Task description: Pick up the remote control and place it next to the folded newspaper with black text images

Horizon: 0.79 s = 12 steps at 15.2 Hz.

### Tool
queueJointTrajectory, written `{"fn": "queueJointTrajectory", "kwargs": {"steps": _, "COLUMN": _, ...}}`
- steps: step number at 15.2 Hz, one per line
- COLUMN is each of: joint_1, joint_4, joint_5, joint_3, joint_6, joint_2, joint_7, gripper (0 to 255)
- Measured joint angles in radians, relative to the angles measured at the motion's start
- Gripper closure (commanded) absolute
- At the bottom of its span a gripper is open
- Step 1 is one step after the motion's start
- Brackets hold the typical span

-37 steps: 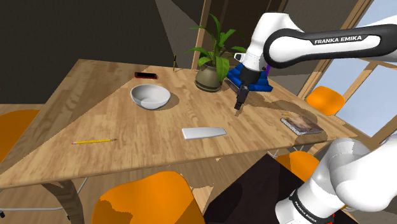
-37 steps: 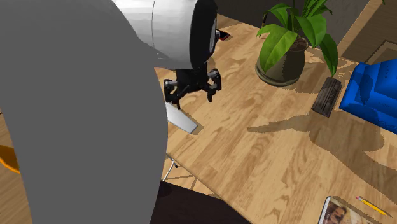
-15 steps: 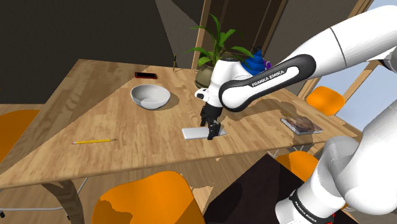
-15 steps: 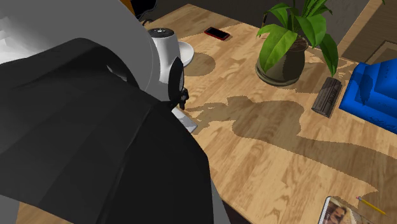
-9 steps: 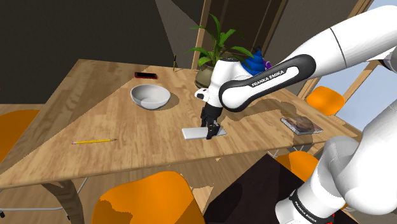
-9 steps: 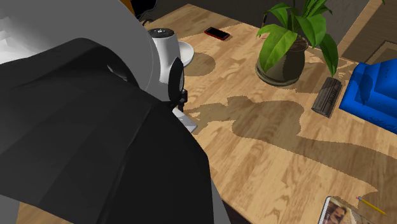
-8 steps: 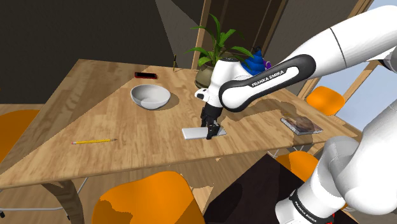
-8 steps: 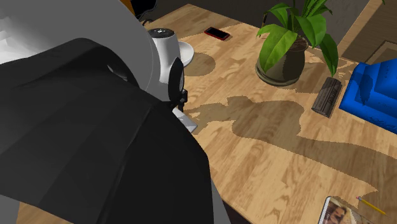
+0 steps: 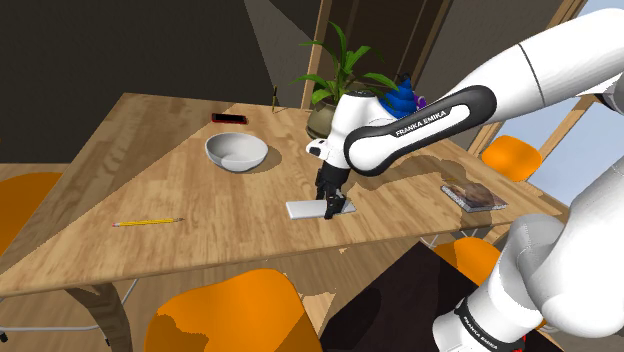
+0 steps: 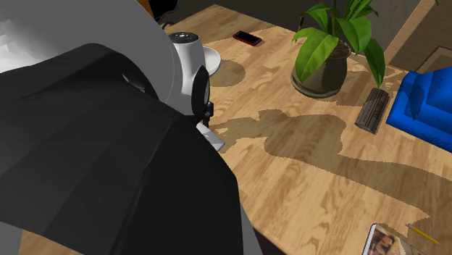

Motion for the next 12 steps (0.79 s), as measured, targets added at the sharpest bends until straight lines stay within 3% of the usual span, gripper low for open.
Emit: {"fn": "queueJointTrajectory", "kwargs": {"steps": 12, "joint_1": -0.001, "joint_4": 0.061, "joint_5": -0.020, "joint_3": 0.005, "joint_6": -0.158, "joint_2": -0.098, "joint_7": 0.018, "gripper": 255}}
